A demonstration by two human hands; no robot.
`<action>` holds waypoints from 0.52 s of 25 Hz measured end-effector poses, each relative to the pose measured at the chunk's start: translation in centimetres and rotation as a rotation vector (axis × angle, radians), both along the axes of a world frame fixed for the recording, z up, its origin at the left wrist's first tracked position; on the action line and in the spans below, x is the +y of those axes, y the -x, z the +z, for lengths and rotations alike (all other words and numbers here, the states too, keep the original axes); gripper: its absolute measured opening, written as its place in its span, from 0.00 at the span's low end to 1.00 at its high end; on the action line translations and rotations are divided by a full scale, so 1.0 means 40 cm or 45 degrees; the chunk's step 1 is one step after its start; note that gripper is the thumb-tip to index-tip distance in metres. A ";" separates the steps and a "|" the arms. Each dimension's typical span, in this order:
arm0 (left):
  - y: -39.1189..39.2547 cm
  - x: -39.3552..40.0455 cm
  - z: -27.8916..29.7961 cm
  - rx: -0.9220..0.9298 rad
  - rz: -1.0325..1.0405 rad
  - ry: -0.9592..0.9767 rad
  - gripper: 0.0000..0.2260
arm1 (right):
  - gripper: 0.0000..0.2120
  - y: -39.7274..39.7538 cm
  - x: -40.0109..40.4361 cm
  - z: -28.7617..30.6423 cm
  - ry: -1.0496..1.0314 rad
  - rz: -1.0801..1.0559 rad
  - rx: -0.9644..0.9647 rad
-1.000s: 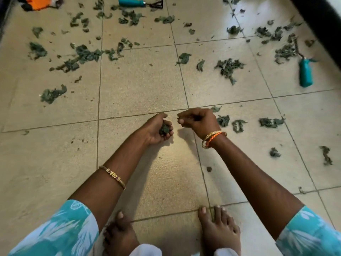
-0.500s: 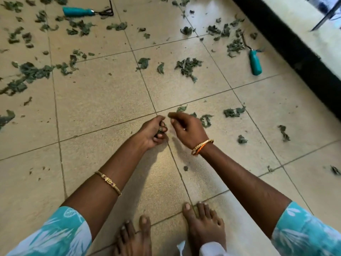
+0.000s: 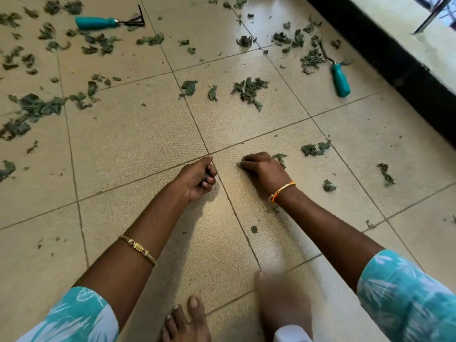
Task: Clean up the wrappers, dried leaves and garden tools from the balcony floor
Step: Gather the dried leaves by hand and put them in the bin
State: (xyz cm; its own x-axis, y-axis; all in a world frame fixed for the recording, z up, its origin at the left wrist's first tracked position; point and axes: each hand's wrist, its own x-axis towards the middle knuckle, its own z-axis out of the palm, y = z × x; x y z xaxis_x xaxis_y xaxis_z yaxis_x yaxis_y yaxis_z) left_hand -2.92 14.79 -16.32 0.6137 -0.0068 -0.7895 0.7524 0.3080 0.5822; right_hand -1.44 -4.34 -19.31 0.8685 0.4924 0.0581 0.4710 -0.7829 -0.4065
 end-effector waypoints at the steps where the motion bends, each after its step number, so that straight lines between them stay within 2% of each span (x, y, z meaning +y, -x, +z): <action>1: 0.001 -0.001 -0.006 0.005 0.023 -0.004 0.15 | 0.11 -0.007 -0.001 0.001 0.024 -0.009 -0.026; 4: 0.000 -0.005 -0.011 0.007 0.044 -0.037 0.14 | 0.11 -0.036 0.010 0.031 0.033 -0.011 0.021; 9: 0.003 -0.027 0.014 0.019 -0.142 -0.056 0.20 | 0.10 0.006 0.043 0.107 -0.280 -0.112 0.024; 11: 0.011 -0.052 0.028 -0.003 -0.213 0.030 0.21 | 0.11 0.048 0.071 0.133 -0.211 -0.009 0.013; 13: 0.019 -0.083 0.037 -0.018 -0.199 0.062 0.21 | 0.16 0.083 0.092 0.141 -0.057 0.028 0.027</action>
State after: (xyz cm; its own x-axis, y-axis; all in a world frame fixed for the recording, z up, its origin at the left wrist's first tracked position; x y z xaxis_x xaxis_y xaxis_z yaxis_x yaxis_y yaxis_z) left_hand -3.67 11.47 -14.83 0.6135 -0.1409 -0.7770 0.7849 0.2162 0.5806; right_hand -4.77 -0.68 -13.69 0.8586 0.5089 0.0623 0.4791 -0.7532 -0.4507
